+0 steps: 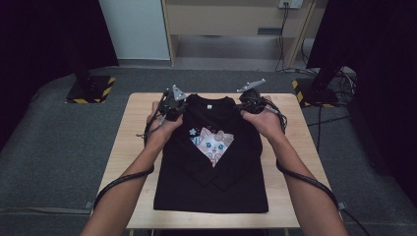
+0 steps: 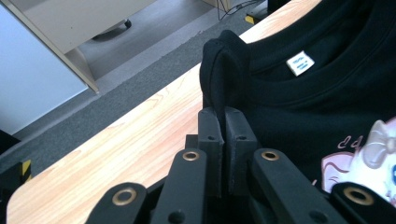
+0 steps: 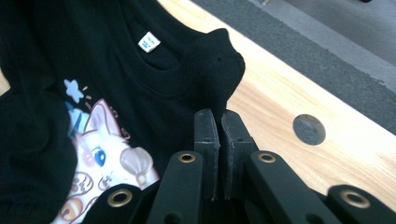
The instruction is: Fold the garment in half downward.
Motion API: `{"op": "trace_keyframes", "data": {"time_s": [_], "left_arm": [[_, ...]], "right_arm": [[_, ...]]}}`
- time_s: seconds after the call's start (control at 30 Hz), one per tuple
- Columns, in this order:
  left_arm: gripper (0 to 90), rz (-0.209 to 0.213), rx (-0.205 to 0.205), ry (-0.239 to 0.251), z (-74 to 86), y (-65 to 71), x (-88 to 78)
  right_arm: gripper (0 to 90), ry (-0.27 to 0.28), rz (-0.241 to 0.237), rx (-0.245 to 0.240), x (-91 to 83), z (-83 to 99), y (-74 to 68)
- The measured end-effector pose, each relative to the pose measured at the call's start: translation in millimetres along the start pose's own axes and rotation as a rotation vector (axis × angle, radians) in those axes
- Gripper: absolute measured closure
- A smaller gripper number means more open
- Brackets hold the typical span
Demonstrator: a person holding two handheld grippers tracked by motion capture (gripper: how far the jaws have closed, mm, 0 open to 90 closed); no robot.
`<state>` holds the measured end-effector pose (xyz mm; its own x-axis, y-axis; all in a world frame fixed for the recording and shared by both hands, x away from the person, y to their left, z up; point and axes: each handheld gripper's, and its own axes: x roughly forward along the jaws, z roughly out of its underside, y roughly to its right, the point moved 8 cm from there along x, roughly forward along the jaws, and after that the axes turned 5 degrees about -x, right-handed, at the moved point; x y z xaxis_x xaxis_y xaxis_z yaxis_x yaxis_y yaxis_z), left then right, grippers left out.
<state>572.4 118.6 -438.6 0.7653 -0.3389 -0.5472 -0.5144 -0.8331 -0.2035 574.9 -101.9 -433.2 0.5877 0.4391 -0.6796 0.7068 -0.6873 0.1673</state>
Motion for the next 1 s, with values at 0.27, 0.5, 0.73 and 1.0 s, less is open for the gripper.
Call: {"op": "trace_keyframes", "data": {"time_s": [0.27,0.5,0.73,1.0], "left_arm": [[87.3,-0.003,0.001,-0.010,7.1,4.2,-1.4],[87.3,-0.015,-0.007,-0.015,15.4,1.4,-5.8],[87.3,-0.021,0.002,-0.008,20.9,4.2,-15.7],[87.3,-0.020,0.021,0.016,16.7,7.9,-28.2]], "right_arm": [[86.8,0.002,-0.025,-0.013,8.1,2.7,-8.6],[86.8,0.007,-0.024,-0.016,6.3,2.6,-12.0],[86.8,0.014,0.003,-0.009,-4.4,7.8,-11.8],[86.8,0.027,0.022,-0.011,-19.4,11.2,-13.1]]}}
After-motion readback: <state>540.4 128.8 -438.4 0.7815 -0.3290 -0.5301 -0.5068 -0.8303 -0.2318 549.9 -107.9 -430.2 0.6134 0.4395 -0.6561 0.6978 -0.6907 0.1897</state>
